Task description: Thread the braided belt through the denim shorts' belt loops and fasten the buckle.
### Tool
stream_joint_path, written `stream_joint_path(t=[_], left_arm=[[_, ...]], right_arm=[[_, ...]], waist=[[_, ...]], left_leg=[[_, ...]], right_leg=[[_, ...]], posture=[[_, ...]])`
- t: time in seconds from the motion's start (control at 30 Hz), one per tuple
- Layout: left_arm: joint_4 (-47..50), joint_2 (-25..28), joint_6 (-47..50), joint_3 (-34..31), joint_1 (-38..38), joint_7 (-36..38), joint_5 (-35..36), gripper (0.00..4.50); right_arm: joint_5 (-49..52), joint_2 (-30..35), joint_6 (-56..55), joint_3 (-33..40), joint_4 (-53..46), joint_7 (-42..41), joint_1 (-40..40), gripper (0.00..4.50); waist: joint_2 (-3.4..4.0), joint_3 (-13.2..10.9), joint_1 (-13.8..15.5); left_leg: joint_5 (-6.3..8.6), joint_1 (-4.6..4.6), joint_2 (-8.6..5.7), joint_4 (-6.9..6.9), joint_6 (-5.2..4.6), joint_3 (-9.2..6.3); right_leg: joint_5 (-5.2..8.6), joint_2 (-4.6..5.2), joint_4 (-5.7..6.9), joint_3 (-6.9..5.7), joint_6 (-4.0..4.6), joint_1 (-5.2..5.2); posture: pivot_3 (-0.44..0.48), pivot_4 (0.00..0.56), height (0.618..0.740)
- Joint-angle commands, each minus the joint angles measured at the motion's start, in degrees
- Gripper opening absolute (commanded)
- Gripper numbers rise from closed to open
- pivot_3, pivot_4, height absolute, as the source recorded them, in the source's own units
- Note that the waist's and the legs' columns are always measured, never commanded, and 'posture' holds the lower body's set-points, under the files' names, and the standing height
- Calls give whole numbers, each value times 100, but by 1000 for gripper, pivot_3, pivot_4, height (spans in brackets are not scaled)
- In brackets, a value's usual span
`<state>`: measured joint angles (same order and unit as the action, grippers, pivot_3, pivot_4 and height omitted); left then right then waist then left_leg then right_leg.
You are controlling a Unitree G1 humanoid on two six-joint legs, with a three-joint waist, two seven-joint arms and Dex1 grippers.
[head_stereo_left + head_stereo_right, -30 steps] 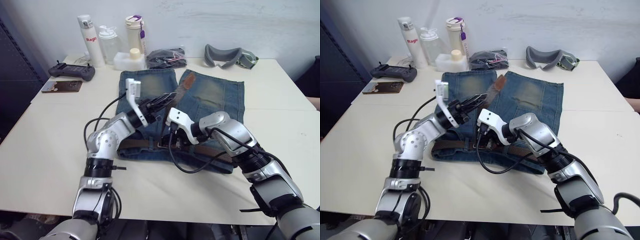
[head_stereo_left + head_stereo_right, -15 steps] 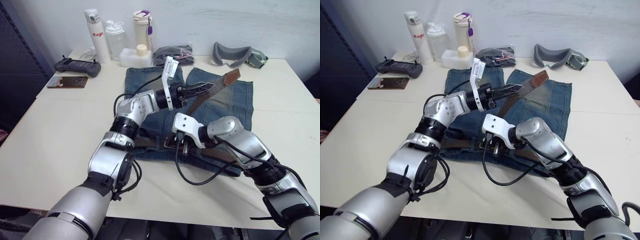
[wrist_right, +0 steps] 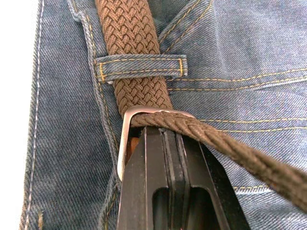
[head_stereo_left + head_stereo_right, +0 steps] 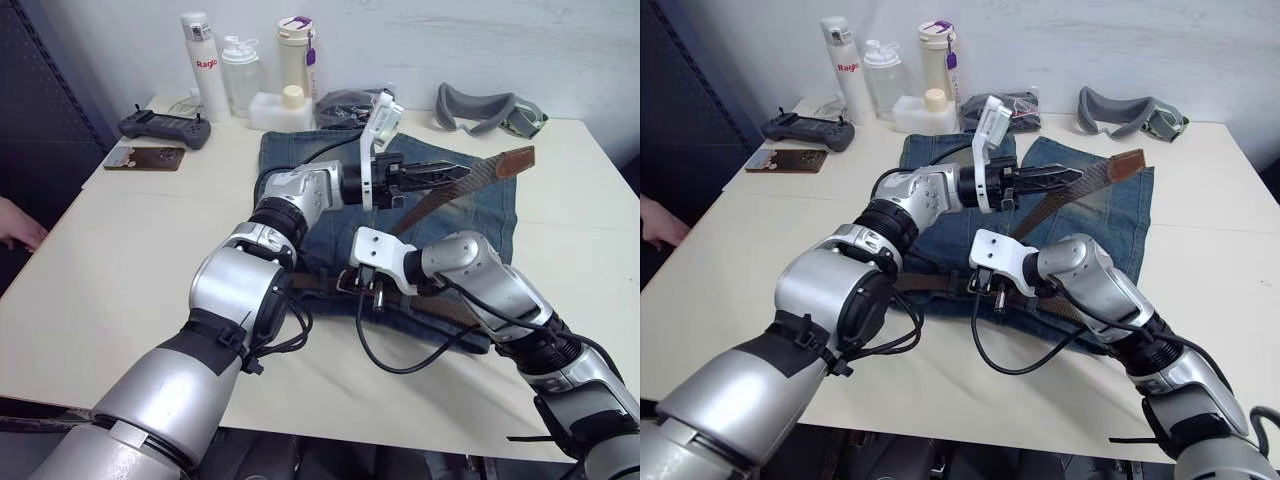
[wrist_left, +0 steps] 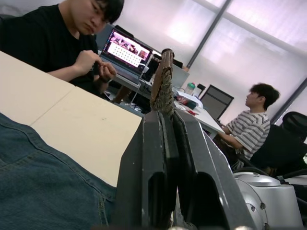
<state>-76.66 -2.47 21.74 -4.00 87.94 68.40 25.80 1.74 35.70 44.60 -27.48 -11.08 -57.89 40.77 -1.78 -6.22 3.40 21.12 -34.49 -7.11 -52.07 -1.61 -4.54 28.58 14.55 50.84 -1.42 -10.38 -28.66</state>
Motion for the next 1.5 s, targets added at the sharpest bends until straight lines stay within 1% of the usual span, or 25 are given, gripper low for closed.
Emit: stream_joint_path(t=[0.03, 0.1, 0.2, 0.27, 0.3, 0.33, 0.4, 0.47, 0.53, 0.6, 0.67, 0.73, 0.87, 0.97, 1.0, 1.07, 1.13, 1.2, 1.3, 1.37, 1.43, 1.5], left_arm=[[648, -405, -668, -969, 1397, -16, 690, 0], [549, -386, -732, -1138, 1552, -131, 734, 0], [417, -297, -907, -1401, 1760, -498, 736, 0], [394, -250, -992, -1396, 1763, -663, 558, 0], [397, -223, -1007, -1333, 1713, -708, 436, 0], [410, -187, -1036, -1202, 1614, -724, 261, 0], [442, -95, -1049, -887, 1334, -702, -167, 0], [481, -6, -1116, -560, 1034, -665, -630, 0], [578, 122, -1266, -112, 608, -512, -1162, 0], [725, 275, -1277, 191, 175, -357, -1493, 0], [991, 427, -1244, 419, -254, -215, -1711, 0], [1394, 575, -1203, 641, -719, -107, -1891, 0], [2218, 767, -945, 884, -1389, 1, -1990, 0], [2872, 927, -625, 978, -1857, -53, -1970, 0], [3049, 962, -525, 998, -1969, -64, -1948, 0], [3370, 1009, -364, 1044, -2148, -82, -1912, 0], [3716, 1046, -219, 1088, -2326, -89, -1876, 0], [4111, 1085, -234, 1203, -2512, 15, -1859, 0], [4544, 1170, -257, 1339, -2695, 179, -1821, 0], [4762, 1251, -355, 1428, -2781, 289, -1817, 0], [4885, 1367, -594, 1547, -2826, 382, -1899, 0], [4896, 1461, -795, 1628, -2822, 429, -1953, 0]], right_arm=[[-243, 38, 508, -1521, 891, -390, -1131, 44], [-235, 31, 525, -1485, 887, -406, -1147, 44], [-204, 124, 559, -1438, 756, -458, -1233, 44], [-173, 228, 585, -1368, 640, -480, -1295, 44], [-139, 278, 605, -1294, 580, -493, -1324, 44], [-82, 338, 610, -1177, 491, -518, -1358, 44], [107, 471, 744, -827, 242, -532, -1402, 44], [302, 613, 915, -445, -28, -536, -1448, 44], [497, 700, 1050, 15, -216, -432, -1466, 44], [818, 691, 1347, 543, -382, -315, -1426, 44], [1135, 731, 1655, 963, -572, -231, -1381, 44], [1402, 763, 1922, 1313, -733, -135, -1331, 44], [1754, 798, 2254, 1641, -959, 59, -1297, 44], [1999, 761, 2479, 1909, -1110, 282, -1304, 44], [2062, 751, 2532, 1985, -1147, 352, -1311, 44], [2182, 764, 2608, 2103, -1213, 476, -1328, 44], [2350, 768, 2769, 2414, -1291, 620, -1331, 44], [2612, 768, 3057, 3040, -1364, 746, -1265, 44], [2846, 881, 3242, 3538, -1504, 867, -1253, 44], [2917, 1024, 3183, 3763, -1667, 926, -1324, 44], [2386, 1226, 1814, 3679, -1870, 1009, -1477, 44], [2074, 1475, 1036, 3610, -2011, 1035, -1622, 44]], waist=[[0, -3, 5], [1, -5, 7], [0, -6, 15], [-1, -10, 51], [-2, -12, 71], [-2, -20, 90], [-4, -28, 136], [0, -35, 148], [-3, -47, 147], [2, -49, 132], [20, -79, 112], [18, -123, 109], [18, -136, 104], [17, -136, 87], [17, -136, 76], [17, -138, 53], [19, -142, 25], [23, -155, 6], [27, -183, -71], [31, -193, -129], [29, -200, -204], [36, -207, -259]], left_leg=[[-6, 2, -14, 8, -6, -6], [-14, 2, -27, 19, -15, -6], [-51, 3, -33, 63, -21, -6], [-75, 3, -39, 95, -22, -7], [-76, 3, -39, 95, -22, -7], [-76, 3, -39, 97, -21, -8], [-77, 0, -42, 102, -19, -11], [-91, -1, -66, 105, 1, -17], [-93, -7, -76, 106, -1, -18], [-88, -12, -79, 108, -8, -17], [-84, -11, -84, 109, -25, -22], [-91, -11, -84, 114, -40, -31], [-99, -12, -84, 155, -30, -76], [-101, -8, -85, 198, -29, -121], [-101, -7, -86, 207, -30, -128], [-101, -7, -87, 220, -30, -139], [-102, 6, -88, 236, -32, -154], [-106, 11, -105, 242, -40, -173], [-123, 8, -121, 247, -53, -169], [-142, 7, -121, 264, -56, -160], [-175, 7, -121, 305, -51, -151], [-194, 8, -118, 318, -41, -151]], right_leg=[[-6, -3, -10, -6, -10, 6], [-29, -3, -29, -4, -58, 10], [-54, -3, -80, -5, -79, 17], [-78, 1, -108, -3, -94, 17], [-90, 5, -111, -1, -116, 17], [-108, 6, -117, 1, -150, 19], [-118, -1, -131, -1, -157, 20], [-118, 1, -136, 25, -158, 24], [-118, 8, -143, 35, -157, 25], [-119, 8, -158, 35, -157, 28], [-119, 7, -157, 38, -156, 28], [-120, 6, -157, 37, -156, 26], [-122, 7, -157, 39, -151, 26], [-143, 3, -159, 38, -113, 33], [-145, 0, -158, 36, -109, 55], [-145, 5, -165, 34, -109, 65], [-145, 0, -196, 23, -109, 95], [-145, -5, -209, 17, -109, 113], [-145, -3, -242, 14, -109, 128], [-145, 2, -259, 12, -109, 129], [-146, 11, -293, 5, -111, 130], [-147, 15, -296, 4, -115, 127]], posture=[[0, 150, 627], [0, 150, 627], [0, 150, 627], [0, 150, 627], [0, 150, 627], [0, 150, 627], [0, 150, 627], [0, 150, 627], [0, 150, 627], [0, 150, 627], [0, 150, 627], [0, 150, 627], [0, 150, 627], [0, 150, 627], [0, 150, 627], [0, 150, 627], [0, 150, 627], [0, 150, 627], [0, 150, 627], [0, 150, 627], [0, 150, 627], [0, 150, 627]])
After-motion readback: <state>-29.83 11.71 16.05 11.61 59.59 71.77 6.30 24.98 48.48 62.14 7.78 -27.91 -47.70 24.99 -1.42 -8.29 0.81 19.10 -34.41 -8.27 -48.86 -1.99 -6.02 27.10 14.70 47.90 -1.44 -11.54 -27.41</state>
